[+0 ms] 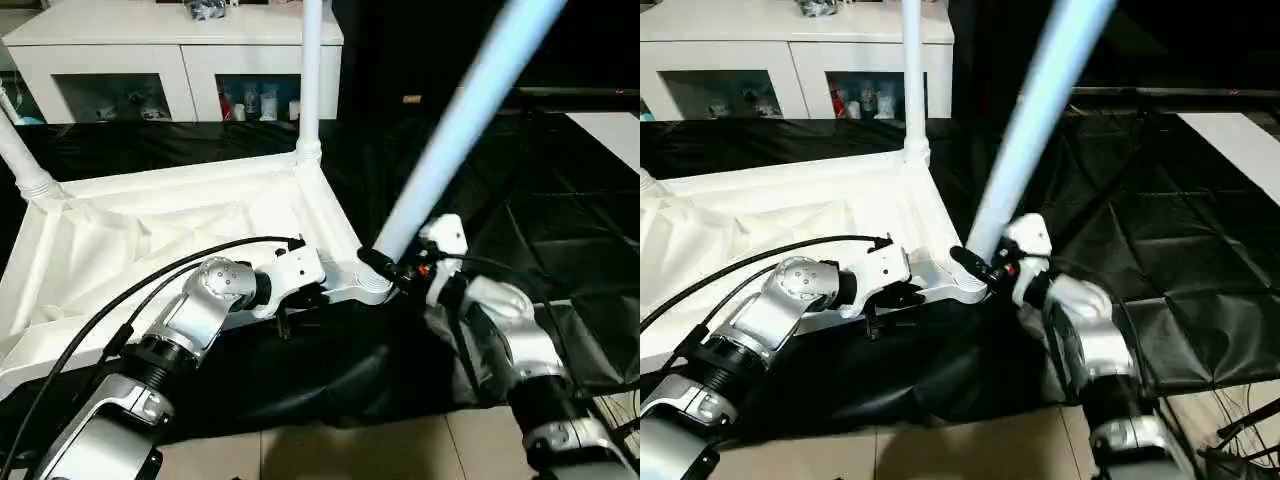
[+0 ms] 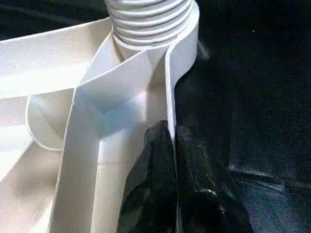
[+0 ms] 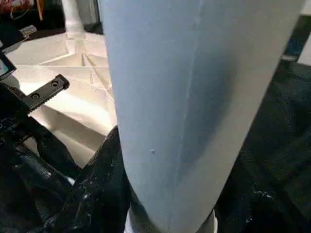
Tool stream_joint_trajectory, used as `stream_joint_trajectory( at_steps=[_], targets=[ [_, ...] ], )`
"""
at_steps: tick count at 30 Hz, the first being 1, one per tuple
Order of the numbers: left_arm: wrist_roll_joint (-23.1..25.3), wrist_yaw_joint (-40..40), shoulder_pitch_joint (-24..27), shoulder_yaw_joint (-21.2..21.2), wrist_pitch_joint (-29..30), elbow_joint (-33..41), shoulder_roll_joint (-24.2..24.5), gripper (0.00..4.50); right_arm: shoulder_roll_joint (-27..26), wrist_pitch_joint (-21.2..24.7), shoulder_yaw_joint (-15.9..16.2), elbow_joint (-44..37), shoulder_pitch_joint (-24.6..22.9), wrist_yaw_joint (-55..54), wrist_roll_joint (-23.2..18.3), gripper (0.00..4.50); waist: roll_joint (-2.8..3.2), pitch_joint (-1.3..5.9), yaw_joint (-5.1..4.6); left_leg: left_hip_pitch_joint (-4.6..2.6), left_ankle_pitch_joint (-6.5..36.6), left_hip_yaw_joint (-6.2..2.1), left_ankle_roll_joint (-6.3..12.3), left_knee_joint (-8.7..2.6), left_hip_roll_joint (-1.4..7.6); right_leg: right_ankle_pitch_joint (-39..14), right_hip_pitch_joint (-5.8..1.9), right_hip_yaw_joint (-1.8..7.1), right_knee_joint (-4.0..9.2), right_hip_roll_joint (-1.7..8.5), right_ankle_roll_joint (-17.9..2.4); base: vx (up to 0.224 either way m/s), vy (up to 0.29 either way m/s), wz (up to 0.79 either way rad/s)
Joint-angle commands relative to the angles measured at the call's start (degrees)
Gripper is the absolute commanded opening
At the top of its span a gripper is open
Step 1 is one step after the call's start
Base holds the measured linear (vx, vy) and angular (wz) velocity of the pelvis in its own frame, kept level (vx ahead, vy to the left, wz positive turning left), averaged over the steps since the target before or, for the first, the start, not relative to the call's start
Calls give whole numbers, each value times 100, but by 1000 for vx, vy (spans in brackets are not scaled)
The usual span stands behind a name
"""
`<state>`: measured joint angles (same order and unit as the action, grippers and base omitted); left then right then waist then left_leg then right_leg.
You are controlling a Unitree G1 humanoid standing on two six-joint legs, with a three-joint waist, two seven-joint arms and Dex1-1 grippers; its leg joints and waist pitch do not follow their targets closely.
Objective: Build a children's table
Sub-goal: Insert table leg to table base, then rotate leg to tighten
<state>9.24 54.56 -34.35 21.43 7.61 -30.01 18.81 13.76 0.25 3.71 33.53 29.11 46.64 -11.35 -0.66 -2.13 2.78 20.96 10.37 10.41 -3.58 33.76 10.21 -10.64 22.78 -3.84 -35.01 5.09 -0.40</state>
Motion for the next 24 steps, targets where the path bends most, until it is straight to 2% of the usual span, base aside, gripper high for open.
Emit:
stream_joint_trajectory(
  at_steps=[1, 2, 4, 9, 13, 14, 16, 20, 24],
  targets=[
    [183, 16, 106, 161, 70, -69, 94, 0, 71, 334, 105, 348, -121, -22, 193, 186, 25, 280, 17, -40, 1729, -122, 197, -460, 299, -1457, -237, 269, 474, 352, -1264, 0, 0, 0],
    [173, 32, 132, 164, 81, -17, 102, 0, 116, 382, 156, 460, 20, 16, 241, 186, -9, 283, 9, -35, 1723, -123, 194, -464, 303, -1427, -239, 268, 466, 351, -1258, 0, 0, 0],
    [170, 37, 148, 166, 86, 8, 106, 0, 144, 443, 199, 555, 126, 60, 285, 186, 1, 285, -1, -39, 1741, -125, 185, -463, 300, -1449, -235, 265, 462, 351, -1269, 0, 0, 0],
    [167, 4, 205, 175, 107, 54, 97, 0, 216, 642, 386, 696, 213, 255, 450, 186, -49, 271, -20, -36, 1794, -123, 190, -466, 307, -1692, -219, 270, 489, 362, -1195, 0, 0, 0],
    [153, -20, 233, 173, 136, 72, 77, 0, 215, 595, 437, 674, 60, 213, 481, 186, -37, 280, -23, -45, 1805, -122, 158, -475, 312, -1580, -203, 273, 487, 352, -1186, 0, 0, 0],
    [148, -18, 242, 178, 142, 76, 77, 0, 210, 564, 435, 692, 40, 165, 473, 186, -7, 277, -22, -48, 1859, -128, 138, -479, 311, -1582, -200, 273, 488, 351, -1190, 0, 0, 0],
    [141, -12, 251, 182, 143, 68, 75, 0, 199, 540, 409, 706, 23, 77, 464, 186, -20, 277, -31, -46, 1955, -129, 105, -485, 309, -1629, -201, 272, 500, 351, -1178, 0, 0, 0],
    [19, 2, 245, 103, 177, -56, -2, 0, 118, 543, 258, 819, 62, -301, 487, 186, -2, 267, -43, -49, 2075, -133, 58, -494, 301, -1760, -184, 273, 517, 347, -1144, 0, 0, 0],
    [-89, -154, 168, -27, 397, -249, -193, 0, -137, 541, 16, 1024, 179, -1304, 553, 186, 5, 244, -91, -68, 2381, -161, -70, -514, 295, -2263, -146, 266, 564, 353, -1013, 0, 0, 0]
  ],
)
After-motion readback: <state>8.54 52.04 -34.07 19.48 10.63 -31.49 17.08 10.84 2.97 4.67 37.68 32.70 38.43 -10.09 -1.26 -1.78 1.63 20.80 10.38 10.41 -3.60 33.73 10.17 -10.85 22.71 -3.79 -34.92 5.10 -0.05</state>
